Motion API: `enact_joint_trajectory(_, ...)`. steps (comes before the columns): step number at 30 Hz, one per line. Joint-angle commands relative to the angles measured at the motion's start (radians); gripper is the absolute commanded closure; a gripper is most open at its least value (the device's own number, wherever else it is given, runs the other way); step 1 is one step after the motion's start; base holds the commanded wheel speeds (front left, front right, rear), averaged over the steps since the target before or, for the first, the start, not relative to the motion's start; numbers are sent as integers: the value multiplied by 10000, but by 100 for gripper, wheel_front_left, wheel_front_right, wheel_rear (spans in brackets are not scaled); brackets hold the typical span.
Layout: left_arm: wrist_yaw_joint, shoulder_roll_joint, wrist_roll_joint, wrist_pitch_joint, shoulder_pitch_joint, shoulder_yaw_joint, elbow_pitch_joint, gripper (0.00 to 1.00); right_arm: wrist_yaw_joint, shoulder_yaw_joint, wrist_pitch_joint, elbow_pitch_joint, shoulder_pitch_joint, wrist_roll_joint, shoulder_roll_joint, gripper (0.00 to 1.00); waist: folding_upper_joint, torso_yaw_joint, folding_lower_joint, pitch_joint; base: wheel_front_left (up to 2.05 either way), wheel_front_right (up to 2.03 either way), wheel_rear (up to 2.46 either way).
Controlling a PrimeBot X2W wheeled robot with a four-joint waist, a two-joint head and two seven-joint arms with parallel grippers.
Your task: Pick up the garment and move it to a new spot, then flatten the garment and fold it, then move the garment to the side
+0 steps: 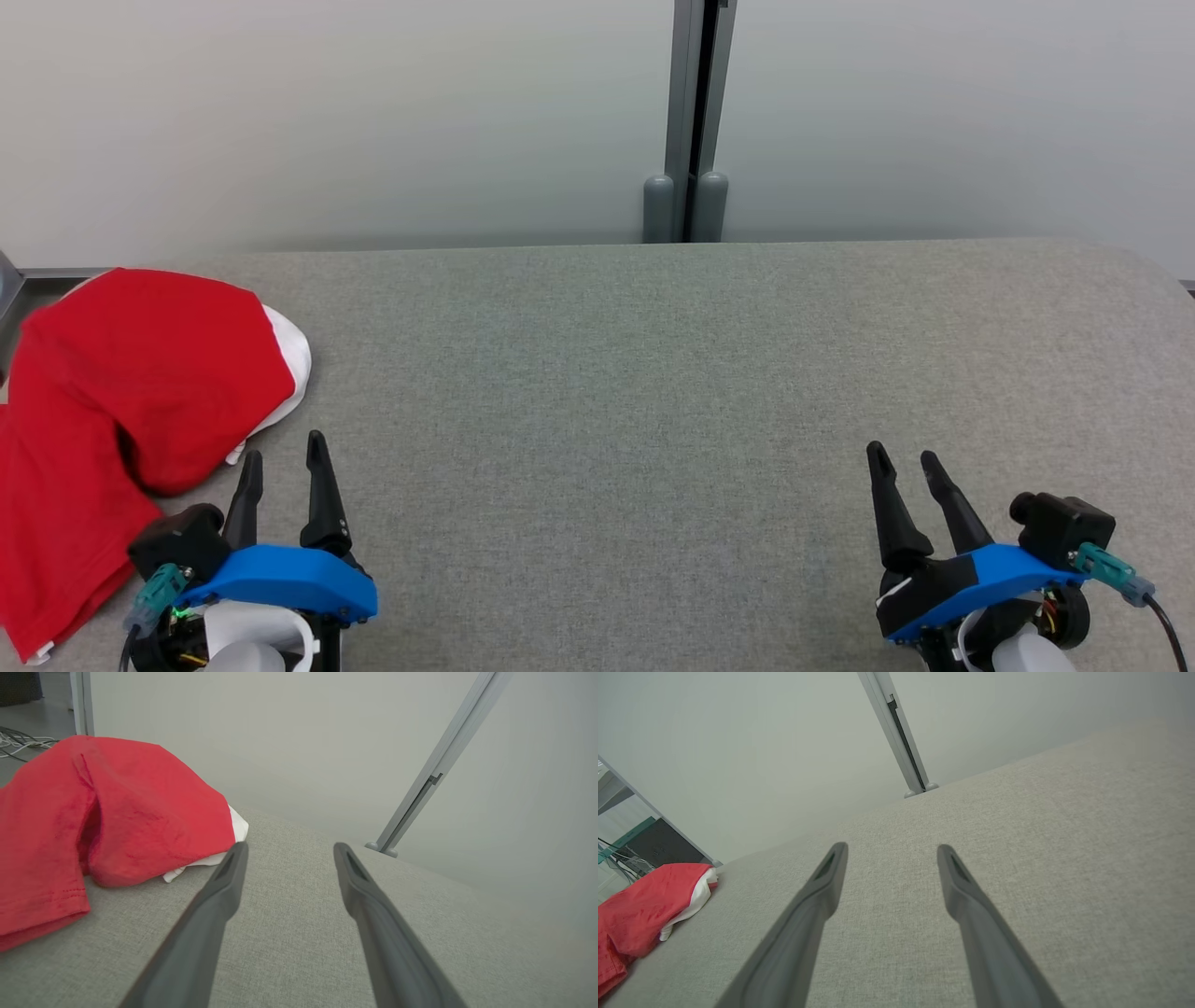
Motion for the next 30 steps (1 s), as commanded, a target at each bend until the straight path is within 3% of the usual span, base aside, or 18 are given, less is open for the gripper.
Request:
enact_joint_trajectory(1, 33, 40, 178, -52, -178, 29, -16, 0, 20, -23, -50, -28, -127, -169, -85, 0, -1, 0, 0, -1, 0, 0, 0)
enact_joint_trajectory(15, 133, 42, 1671, -372, -289, 12, 565, 0, 23, -48, -385, 338, -186, -1657, -99, 0, -1, -11, 0, -3, 0, 0, 0)
enact_joint_trajectory(30, 40, 38, 2526, -647, -572, -21, 1573, 0, 27, 126, -649, 797, -309, -2734, -106, 0, -1, 88, 0, -83, 0, 0, 0)
